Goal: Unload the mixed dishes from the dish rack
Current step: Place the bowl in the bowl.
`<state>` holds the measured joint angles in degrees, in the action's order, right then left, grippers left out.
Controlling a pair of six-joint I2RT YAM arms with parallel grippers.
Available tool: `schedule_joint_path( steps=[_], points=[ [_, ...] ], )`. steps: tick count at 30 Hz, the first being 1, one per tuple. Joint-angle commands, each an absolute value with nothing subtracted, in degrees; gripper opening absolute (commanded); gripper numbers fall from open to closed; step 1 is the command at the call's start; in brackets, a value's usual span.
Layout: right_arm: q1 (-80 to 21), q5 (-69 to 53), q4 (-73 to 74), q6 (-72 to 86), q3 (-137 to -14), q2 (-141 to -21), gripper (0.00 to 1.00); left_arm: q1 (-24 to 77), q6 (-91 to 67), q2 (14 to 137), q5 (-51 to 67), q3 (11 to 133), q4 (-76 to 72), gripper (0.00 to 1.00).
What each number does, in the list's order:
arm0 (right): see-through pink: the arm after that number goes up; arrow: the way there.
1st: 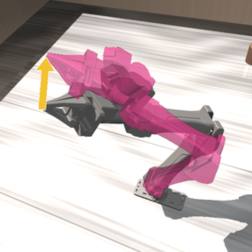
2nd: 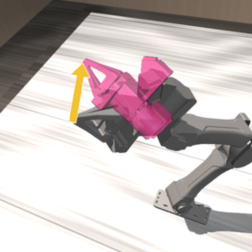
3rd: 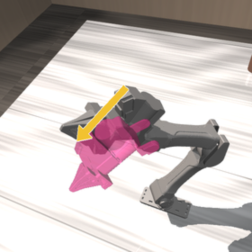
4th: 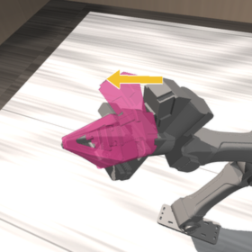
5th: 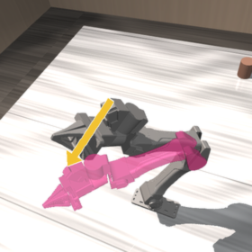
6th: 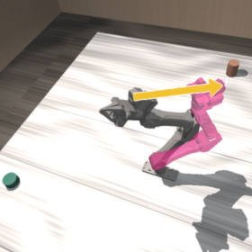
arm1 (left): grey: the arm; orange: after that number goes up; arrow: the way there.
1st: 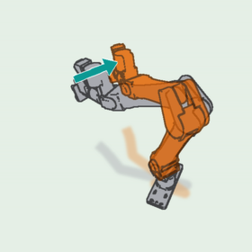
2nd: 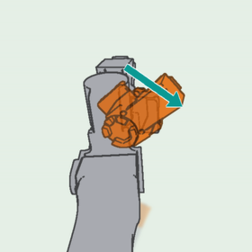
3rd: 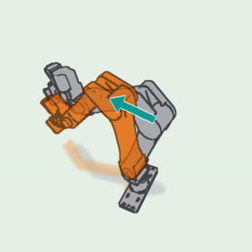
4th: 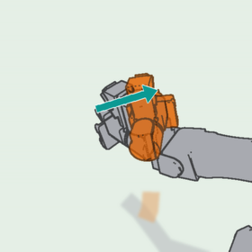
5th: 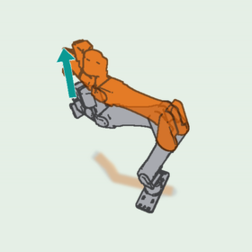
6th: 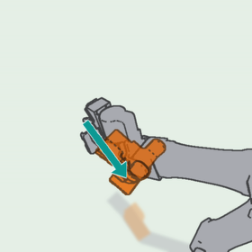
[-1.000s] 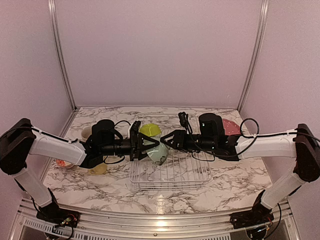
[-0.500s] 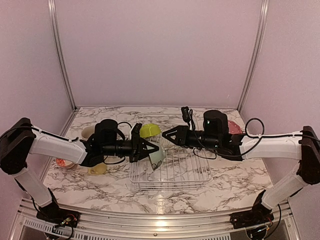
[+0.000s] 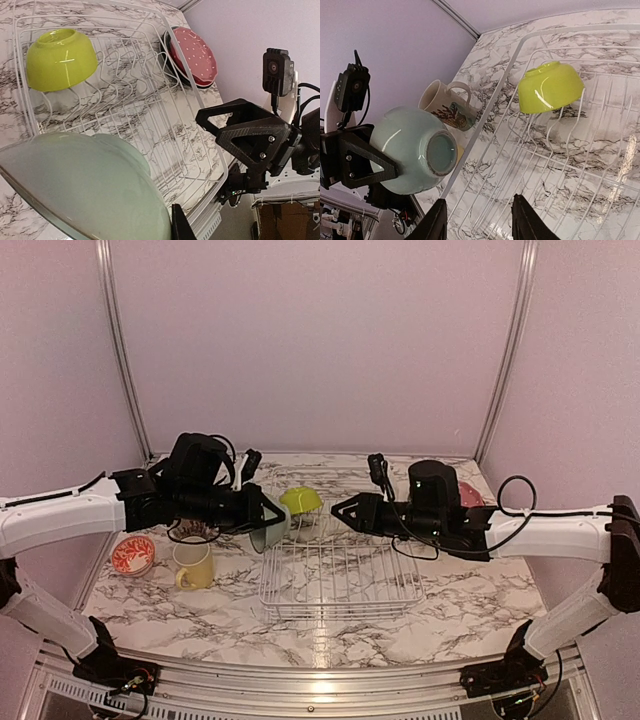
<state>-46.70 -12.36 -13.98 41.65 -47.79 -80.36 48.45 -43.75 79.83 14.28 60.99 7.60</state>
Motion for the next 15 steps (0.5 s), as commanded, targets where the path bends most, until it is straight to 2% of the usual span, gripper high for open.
schedule_joint_path(
  steps=[1,7,12,15],
  points=[
    [-46.6,-10.9,-11.7,39.9,-48.3,-80.2,0.42,49.0,-37.1,74.0,4.2,62.9,26.3,0.00],
    [-46.6,-10.9,-11.4,38.9,-49.5,-81.9,0.42,50.1,-40.5,65.4,-3.9,58.8,41.1,0.00],
    [-46.6,-11.9,-13.1,39.0,-49.8,-83.3,0.42,50.0,-51.1,58.3,-17.5,52.9,52.3,0.00],
    [-46.6,-12.8,-13.2,39.1,-50.0,-83.8,0.42,49.9,-58.2,56.9,-21.5,50.1,56.6,0.00]
  ],
)
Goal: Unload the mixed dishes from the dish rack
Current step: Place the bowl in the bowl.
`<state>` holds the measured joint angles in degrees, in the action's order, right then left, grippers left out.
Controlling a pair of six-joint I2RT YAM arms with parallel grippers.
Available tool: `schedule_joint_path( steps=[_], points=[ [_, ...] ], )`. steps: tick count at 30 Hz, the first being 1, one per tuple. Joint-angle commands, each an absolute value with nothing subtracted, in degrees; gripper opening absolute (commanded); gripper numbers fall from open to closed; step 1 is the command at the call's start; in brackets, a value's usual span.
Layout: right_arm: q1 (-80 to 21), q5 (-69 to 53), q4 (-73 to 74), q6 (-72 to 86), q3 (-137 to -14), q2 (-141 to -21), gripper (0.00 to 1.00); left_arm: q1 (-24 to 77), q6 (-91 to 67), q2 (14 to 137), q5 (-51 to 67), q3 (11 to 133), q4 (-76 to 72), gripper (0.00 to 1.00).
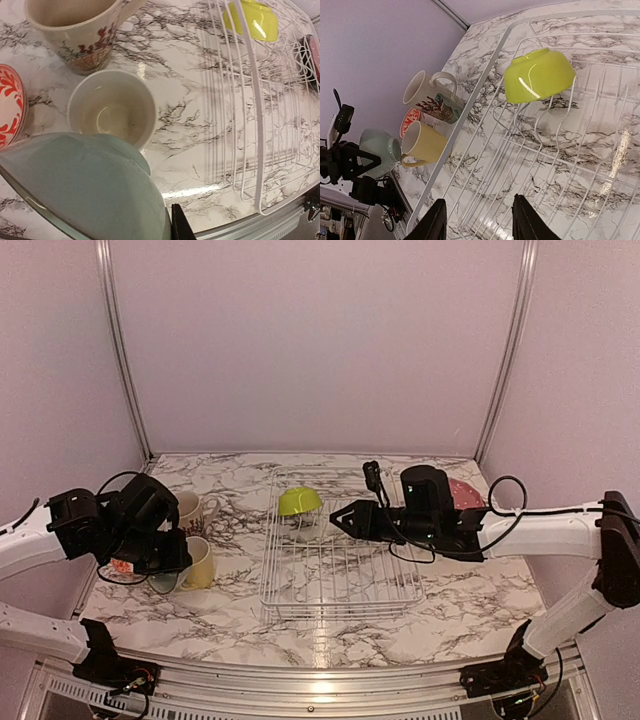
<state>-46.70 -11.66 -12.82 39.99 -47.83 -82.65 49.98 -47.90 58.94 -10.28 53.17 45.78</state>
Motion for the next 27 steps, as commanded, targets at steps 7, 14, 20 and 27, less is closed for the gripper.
schedule_joint_path(
  steps=[7,14,20,27],
  points=[
    [-46.5,-11.6,-12.4,39.3,-48.4,-81.3,0.43,49.5,-65.9,59.5,-27.6,46.5,58.8,0.00],
    [-46.6,-10.7,-11.8,39.5,-47.7,-80.6,0.43,49.4,-60.5,58.5,-25.6,47.5,51.5,0.00],
    [-46.6,-11.2,-11.7,39.3,-48.7,-81.5,0.43,49.0,-64.2,61.0,-25.1,45.5,52.8,0.00],
    [-46.6,-11.6,-12.3,39.8,-48.0,-81.6,0.43,43.8,-66.9,60.4,-22.2,40.1,50.6,0.00]
  ],
)
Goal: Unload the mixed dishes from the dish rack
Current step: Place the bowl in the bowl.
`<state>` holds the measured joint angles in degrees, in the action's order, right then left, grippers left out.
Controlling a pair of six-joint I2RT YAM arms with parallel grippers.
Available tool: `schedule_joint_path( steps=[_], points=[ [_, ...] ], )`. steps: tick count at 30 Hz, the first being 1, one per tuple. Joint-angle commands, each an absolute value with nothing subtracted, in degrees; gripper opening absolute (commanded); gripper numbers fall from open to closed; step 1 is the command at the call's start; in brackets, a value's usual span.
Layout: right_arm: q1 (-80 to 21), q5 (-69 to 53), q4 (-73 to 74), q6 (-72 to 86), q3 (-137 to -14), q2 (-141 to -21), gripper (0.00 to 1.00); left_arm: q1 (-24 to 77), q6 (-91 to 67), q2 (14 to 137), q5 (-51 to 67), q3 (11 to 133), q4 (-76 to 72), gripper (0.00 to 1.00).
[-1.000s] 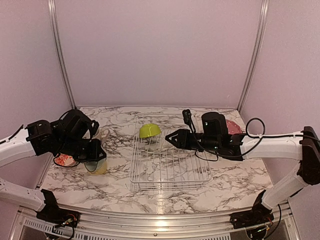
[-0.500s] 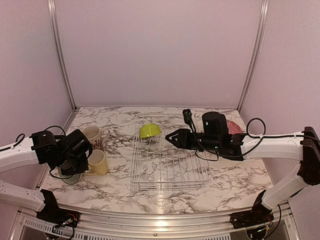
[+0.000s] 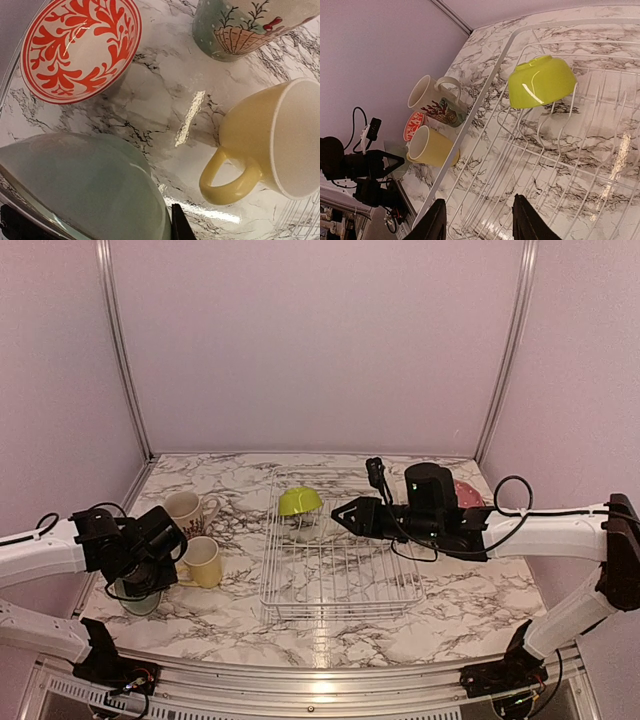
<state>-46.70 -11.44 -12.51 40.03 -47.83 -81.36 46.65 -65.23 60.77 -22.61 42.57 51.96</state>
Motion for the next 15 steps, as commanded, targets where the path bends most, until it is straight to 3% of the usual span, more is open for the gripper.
schedule_joint_path(
  steps=[1,9,15],
  points=[
    [-46.6,-11.7,-12.3,39.8,-48.0,-81.6,0.43,43.0,-66.9,60.5,-21.6,39.2,49.7,0.00],
    [-46.7,-11.8,-12.5,40.2,-47.3,-80.9,0.43,40.8,-65.8,64.3,-20.7,37.3,46.2,0.00],
    [-46.6,-11.5,-11.8,39.9,-47.3,-80.3,0.43,40.8,-65.2,62.8,-26.1,43.1,52.3,0.00]
  ],
)
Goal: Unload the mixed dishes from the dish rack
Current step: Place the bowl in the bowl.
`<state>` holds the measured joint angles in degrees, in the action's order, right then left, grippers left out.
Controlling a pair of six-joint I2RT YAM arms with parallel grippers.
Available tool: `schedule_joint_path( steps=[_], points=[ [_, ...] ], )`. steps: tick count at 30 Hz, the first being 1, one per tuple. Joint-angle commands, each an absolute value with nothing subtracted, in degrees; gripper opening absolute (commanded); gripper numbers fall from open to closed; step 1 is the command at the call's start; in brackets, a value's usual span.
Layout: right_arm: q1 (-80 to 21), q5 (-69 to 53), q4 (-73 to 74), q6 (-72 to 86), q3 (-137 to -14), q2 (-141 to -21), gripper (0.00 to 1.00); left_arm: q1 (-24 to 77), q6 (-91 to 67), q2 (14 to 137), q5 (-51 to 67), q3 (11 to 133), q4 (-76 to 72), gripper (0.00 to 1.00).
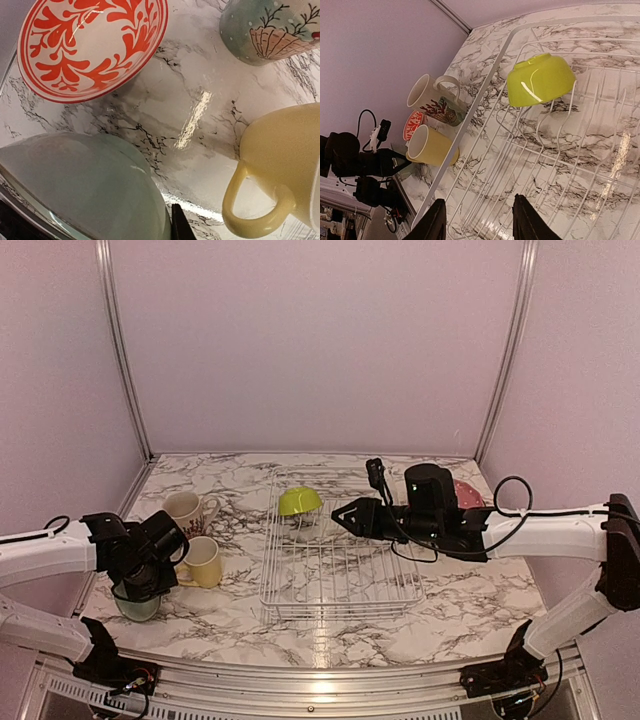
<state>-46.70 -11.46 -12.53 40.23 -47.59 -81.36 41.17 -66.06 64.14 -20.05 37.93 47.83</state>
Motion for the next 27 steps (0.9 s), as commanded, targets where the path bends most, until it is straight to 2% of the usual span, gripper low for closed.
schedule_joint_path(
  steps=[1,11,18,22,27],
  points=[
    [-46.6,-11.4,-11.7,39.7,-47.3,-80.3,0.43,40.7,-65.3,62.6,-27.8,44.4,53.9,0.00],
    [-46.6,-11.8,-12.0,39.6,-47.3,-80.6,0.43,26.6,-47.7,63.2,-26.2,49.7,54.3,0.00],
    [-46.6,-11.0,-11.6,39.5,-46.7,-79.6,0.43,19.2,-36.2,70.7,-26.4,52.8,50.2,0.00],
    [-46.5,-10.9,-11.2,39.3,-47.0,-79.4,0.43,18.4,-34.1,74.2,-22.6,52.4,47.2,0.00],
    [-46.6,-10.7,-11.3,39.2,-46.9,-79.8,0.43,18.0,-31.6,77.4,-23.3,52.5,45.3,0.00]
  ],
)
